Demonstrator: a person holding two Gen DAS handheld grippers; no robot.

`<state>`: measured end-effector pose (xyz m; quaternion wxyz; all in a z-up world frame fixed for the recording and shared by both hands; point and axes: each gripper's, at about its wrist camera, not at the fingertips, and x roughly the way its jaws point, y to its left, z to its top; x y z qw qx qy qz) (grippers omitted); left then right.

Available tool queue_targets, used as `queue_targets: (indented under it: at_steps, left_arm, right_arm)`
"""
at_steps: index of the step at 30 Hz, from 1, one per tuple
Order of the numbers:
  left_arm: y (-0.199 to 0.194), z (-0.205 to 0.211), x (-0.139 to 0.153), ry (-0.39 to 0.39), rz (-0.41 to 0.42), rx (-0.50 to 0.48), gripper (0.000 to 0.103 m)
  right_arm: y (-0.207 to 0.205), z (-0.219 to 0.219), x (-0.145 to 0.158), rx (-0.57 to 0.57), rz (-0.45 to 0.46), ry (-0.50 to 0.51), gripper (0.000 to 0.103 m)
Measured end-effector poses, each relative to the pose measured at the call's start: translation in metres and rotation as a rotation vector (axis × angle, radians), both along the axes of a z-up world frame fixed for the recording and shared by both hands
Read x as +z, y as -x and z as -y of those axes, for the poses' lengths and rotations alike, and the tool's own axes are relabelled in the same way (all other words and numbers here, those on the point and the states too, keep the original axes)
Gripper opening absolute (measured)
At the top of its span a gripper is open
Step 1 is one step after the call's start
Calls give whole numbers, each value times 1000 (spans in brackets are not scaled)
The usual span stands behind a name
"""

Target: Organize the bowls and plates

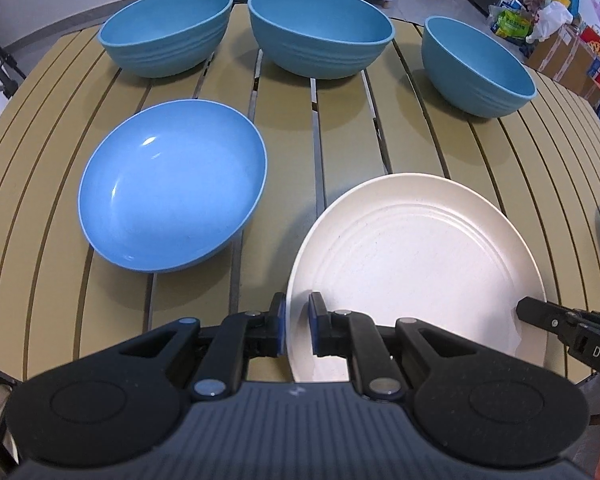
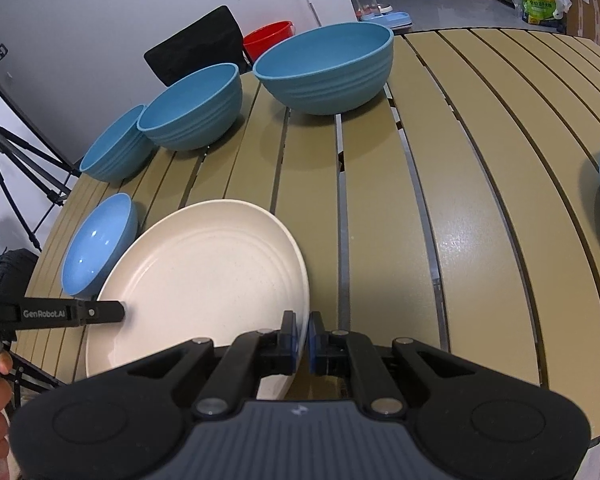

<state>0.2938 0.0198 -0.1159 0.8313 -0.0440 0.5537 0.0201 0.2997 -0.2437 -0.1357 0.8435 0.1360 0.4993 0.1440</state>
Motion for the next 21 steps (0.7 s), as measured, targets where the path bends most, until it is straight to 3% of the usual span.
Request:
queue_targets:
  at_steps: [21]
  left_arm:
    - [-2,13,-8,-50,-3,-19,13]
  right_arm:
    - [1,-4,-2,-4,11,33,6]
